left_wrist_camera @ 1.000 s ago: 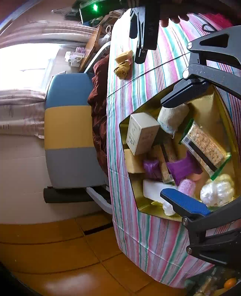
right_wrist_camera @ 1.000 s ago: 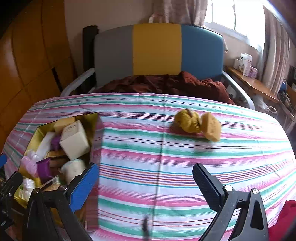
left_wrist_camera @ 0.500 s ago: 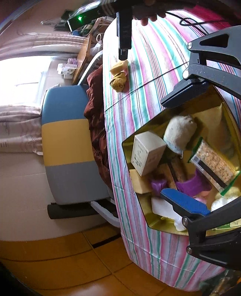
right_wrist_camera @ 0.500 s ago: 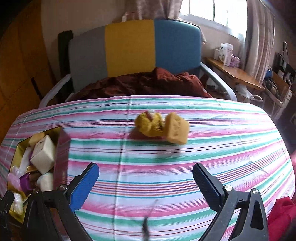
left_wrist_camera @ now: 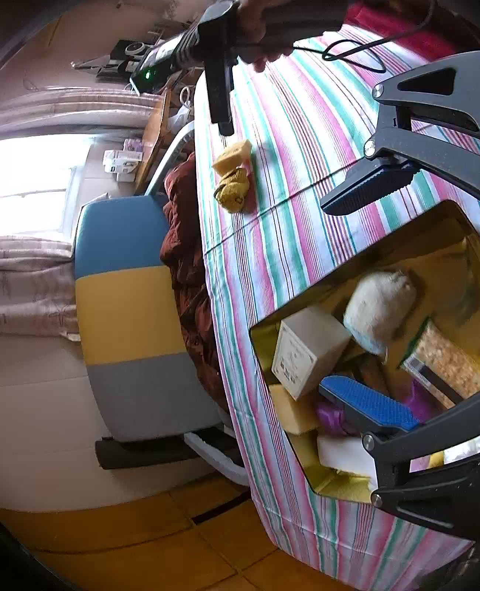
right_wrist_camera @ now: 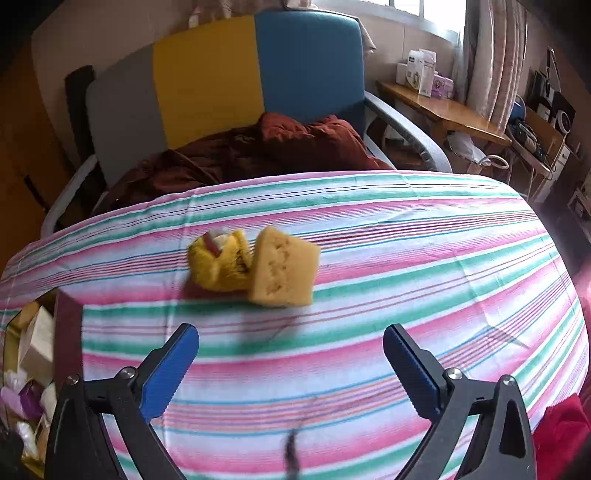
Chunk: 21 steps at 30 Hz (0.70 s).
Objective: Organize objects
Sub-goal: 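Grasp the yellow sponge with the right gripper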
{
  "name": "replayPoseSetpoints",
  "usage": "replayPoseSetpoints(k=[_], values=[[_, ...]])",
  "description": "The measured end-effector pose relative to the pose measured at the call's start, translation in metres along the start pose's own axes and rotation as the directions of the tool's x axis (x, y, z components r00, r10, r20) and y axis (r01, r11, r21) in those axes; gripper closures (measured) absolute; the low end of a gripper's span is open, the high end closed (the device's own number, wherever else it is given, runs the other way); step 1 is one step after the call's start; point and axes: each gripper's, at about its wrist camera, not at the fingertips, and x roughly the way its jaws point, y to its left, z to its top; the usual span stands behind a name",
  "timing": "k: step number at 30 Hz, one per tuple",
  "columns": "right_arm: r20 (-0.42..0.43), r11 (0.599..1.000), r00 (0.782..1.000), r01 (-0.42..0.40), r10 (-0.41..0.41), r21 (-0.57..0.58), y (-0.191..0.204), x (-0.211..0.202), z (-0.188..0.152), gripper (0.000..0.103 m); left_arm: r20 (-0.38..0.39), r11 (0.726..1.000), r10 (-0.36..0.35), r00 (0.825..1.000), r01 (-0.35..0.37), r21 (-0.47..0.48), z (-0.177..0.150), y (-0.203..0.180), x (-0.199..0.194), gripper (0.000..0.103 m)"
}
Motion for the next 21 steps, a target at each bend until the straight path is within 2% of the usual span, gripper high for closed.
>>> replayPoseSetpoints(k=[5,12,17,21], values=[[-0.034,1.0,0.999,0.013,-0.014,-0.015,-0.001,0.029,0.015,0.001,-0.018,0.999,-0.034,0.999,0.034,0.008,0.008,-0.009,0.012,0.014],[-0.078,0.99,0.993,-0.08,0.089,0.118,-0.02,0.064,0.036,0.002,-0.039,0.998,-0.07,0.997,0.07,0.008,0.022,-0.021,0.029,0.014],[-0.109,0.985,0.987,-0.1,0.116,0.142,-0.022,0.086,0.045,0.002,-0.058,0.995,-0.093,0.994,0.094,0.023,0.028,-0.031,0.042,0.014],[-0.144,0.986,0.983,-0.099,0.118,0.131,-0.022,0.098,0.045,0.009,-0.066,0.993,-0.11,0.992,0.113,0.036,0.032,-0.039,0.048,0.014]])
